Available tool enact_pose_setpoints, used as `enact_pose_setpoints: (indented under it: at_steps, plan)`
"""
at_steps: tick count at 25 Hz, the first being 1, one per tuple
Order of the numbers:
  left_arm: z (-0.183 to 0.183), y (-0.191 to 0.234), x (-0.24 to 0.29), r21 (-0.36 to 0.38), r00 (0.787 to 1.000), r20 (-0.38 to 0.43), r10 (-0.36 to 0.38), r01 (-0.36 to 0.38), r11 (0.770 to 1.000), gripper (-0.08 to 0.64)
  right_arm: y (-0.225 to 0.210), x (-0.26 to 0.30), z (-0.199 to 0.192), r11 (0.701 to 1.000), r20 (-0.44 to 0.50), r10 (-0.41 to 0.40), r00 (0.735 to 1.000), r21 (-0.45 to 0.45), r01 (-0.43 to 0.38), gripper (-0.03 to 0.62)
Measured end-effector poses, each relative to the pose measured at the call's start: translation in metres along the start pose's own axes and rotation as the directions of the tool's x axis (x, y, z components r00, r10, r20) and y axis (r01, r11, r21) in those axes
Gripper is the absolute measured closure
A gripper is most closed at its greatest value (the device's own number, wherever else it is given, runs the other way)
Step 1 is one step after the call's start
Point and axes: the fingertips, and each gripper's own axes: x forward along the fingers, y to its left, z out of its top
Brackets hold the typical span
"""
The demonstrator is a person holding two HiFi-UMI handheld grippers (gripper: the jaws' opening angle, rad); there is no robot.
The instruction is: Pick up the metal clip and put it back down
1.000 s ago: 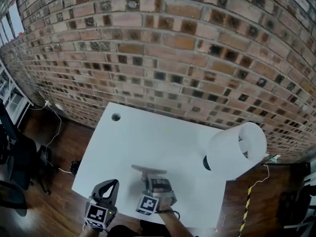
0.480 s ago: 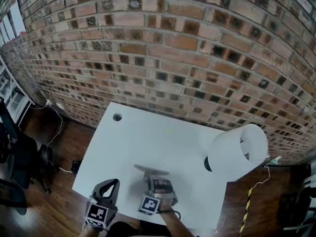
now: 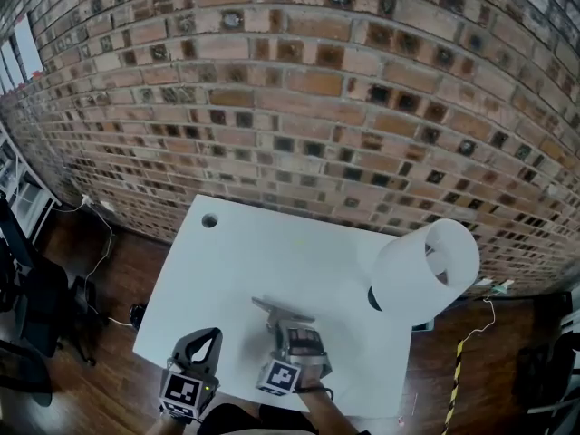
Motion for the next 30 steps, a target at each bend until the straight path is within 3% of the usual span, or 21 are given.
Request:
enact_pose_setpoints:
  at_steps: [14, 17, 23, 30]
  plan:
    - [0.026, -0.013, -0.009, 0.004, 0.999, 0.052, -0.009, 0.008, 1.0, 0.546, -0.086, -0.069, 0.002, 0.984, 0.048, -0.169, 0.984, 0.064, 0.166, 0.525]
    - [0.026, -0.007, -0.014, 0.036, 0.997, 0.078, 0.002, -0.005, 0.999, 0.546, -0.101, -0.092, 0.001, 0.982, 0.049, -0.181, 0.982, 0.073, 0.177, 0.525]
    - [0.042, -0.014, -0.032, 0.018, 0.996, 0.085, 0.003, -0.004, 1.0, 0.546, -0.118, -0.132, -0.003, 0.978, 0.048, -0.197, 0.979, 0.085, 0.193, 0.525]
    - [0.048, -0.034, -0.06, 0.057, 0.992, 0.12, -0.047, 0.04, 0.998, 0.546, -0.115, -0.179, -0.003, 0.967, 0.022, -0.234, 0.972, 0.107, 0.23, 0.525]
